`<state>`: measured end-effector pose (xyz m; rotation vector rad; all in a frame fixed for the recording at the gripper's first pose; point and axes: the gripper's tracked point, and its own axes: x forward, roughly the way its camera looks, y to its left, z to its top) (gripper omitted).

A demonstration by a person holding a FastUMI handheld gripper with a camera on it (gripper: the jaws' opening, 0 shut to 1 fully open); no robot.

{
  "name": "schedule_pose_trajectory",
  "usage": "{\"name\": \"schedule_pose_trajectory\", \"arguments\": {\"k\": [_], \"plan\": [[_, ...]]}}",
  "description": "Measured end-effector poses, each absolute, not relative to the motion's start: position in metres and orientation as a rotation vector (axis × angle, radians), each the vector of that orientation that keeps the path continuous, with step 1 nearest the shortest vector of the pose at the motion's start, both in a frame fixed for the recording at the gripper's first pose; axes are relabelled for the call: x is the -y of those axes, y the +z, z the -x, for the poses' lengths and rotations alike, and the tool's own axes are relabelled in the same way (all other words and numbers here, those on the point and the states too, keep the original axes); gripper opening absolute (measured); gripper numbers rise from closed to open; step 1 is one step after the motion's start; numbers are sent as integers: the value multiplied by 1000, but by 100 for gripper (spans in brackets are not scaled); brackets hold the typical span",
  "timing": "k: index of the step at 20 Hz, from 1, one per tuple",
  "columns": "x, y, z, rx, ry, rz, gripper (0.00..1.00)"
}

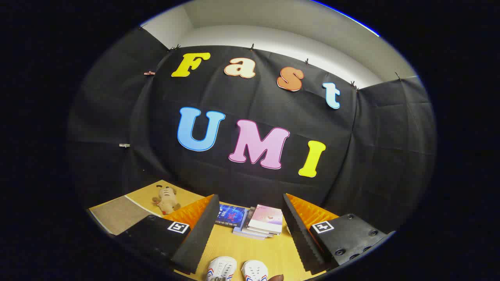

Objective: Open the storage box then place both shoes into the box .Put the left shoe in first, then the right shoe, with the right side of both shoes facing outward in a uniform manner.

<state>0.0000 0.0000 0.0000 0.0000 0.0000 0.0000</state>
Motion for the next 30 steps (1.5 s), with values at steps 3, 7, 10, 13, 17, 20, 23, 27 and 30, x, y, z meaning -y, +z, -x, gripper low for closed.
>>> {"name": "schedule_pose_trajectory", "arguments": {"k": [3, 7, 10, 13, 17, 20, 23, 27, 30], "plan": [[-1, 0, 1, 0, -3, -5, 98], [-4, -3, 9, -1, -2, -14, 98], [-4, -3, 10, -4, -4, -35, 97], [-3, -6, 12, -12, -6, -36, 97], [-7, -6, 13, -14, 1, -38, 97], [-12, -10, 13, -27, 11, -29, 97], [-21, -12, 12, -34, 36, -40, 97], [-40, -13, 10, -38, 110, -83, 98], [-59, -23, 5, -78, 187, -135, 97]]}}
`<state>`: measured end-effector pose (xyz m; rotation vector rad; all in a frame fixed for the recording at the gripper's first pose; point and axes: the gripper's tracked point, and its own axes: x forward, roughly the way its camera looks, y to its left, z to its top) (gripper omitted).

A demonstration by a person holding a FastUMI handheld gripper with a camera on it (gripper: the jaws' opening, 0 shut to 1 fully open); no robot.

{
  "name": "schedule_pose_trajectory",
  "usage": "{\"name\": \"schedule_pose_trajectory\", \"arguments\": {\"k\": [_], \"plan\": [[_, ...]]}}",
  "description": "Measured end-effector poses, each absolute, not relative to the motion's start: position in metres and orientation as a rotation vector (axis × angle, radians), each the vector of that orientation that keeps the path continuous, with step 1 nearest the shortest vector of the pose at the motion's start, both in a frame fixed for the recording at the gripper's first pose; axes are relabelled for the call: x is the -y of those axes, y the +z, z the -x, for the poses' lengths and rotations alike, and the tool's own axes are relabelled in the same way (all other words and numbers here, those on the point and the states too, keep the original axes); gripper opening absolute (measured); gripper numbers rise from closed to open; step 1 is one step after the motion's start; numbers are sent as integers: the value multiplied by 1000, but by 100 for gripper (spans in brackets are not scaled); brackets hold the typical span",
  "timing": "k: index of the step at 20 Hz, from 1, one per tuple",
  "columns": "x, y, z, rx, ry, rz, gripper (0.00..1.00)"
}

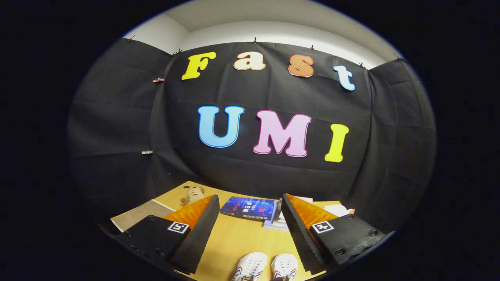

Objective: Open the storage box then place both shoes into the box .Put the left shoe in first, then the right shoe, with the right side of both shoes facing outward in a uniform manner.

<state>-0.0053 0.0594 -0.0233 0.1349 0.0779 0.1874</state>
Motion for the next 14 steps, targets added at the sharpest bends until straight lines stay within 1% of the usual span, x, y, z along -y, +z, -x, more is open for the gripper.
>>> {"name": "schedule_pose_trajectory", "arguments": {"k": [3, 8, 12, 14], "plan": [[-87, -34, 4, -116, 298, -188, 98], [-138, -68, 5, -249, 522, -311, 99], [-165, -103, 3, -345, 633, -449, 99], [-183, -127, 7, -435, 708, -540, 99]]}}
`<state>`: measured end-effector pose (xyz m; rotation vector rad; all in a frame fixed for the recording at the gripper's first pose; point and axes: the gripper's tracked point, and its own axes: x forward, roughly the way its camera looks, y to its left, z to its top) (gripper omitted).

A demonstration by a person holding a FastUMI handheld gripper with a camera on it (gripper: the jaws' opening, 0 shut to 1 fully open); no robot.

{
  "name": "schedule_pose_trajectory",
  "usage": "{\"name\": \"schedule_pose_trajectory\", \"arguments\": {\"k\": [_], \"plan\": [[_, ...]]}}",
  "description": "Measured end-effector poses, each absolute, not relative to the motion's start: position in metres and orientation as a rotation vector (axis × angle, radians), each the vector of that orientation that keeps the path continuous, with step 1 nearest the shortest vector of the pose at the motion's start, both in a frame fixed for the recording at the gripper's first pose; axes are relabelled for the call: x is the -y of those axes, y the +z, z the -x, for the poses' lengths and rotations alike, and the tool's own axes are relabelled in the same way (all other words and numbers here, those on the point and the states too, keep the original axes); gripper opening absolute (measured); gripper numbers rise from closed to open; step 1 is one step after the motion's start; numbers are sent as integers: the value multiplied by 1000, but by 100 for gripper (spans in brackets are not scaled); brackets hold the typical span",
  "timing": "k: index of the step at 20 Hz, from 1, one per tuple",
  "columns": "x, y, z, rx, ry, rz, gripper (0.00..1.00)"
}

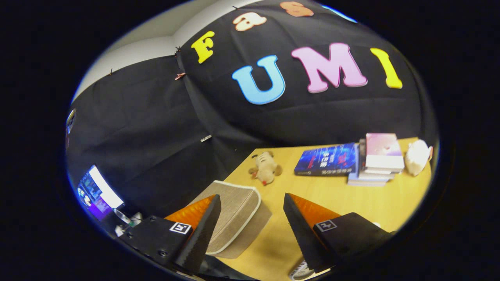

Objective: Open the storage box then place both shoes into the box .Put the left shoe in first, then the right shoe, with the right side of both shoes facing outward in a uniform manner.

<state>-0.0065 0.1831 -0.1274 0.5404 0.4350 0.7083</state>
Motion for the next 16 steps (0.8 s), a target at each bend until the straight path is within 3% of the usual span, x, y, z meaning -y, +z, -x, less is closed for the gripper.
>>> {"name": "schedule_pose_trajectory", "arguments": {"k": [8, 16], "plan": [[-240, -230, 21, -851, 909, -906, 98], [-290, -240, 30, -997, 1096, -1241, 97]]}}
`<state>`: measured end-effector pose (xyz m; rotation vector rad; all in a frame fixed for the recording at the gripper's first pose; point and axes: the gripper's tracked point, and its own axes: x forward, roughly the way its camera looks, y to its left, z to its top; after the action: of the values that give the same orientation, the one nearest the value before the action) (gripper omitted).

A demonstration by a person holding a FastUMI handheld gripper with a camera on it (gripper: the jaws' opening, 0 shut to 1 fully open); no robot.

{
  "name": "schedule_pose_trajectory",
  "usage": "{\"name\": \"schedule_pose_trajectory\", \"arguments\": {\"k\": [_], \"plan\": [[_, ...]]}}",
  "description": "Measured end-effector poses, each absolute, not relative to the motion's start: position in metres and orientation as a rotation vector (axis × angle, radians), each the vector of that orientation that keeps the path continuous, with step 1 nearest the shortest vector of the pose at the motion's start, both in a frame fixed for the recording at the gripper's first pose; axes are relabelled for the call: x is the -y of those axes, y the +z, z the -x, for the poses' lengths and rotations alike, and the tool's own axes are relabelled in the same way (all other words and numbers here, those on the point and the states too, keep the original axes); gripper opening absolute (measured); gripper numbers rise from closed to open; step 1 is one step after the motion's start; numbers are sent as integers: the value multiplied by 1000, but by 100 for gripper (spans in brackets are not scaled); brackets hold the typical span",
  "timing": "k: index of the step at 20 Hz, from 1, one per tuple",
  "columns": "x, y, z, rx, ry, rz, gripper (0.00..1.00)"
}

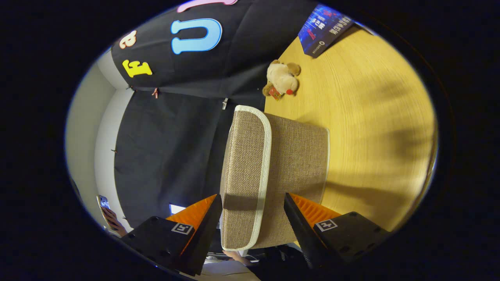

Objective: Open the storage box then place both shoes into the box .Put the left shoe in first, then the right shoe, with the right side of both shoes facing outward in a uniform manner.

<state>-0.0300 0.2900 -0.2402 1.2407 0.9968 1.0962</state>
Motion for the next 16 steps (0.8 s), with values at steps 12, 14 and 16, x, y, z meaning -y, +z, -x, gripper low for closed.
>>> {"name": "schedule_pose_trajectory", "arguments": {"k": [12, 14, 16], "plan": [[-295, -229, 22, -975, 1114, -1516, 8], [-288, -215, 28, -936, 1132, -1514, 5], [-282, -195, 27, -891, 1143, -1530, 5]]}}
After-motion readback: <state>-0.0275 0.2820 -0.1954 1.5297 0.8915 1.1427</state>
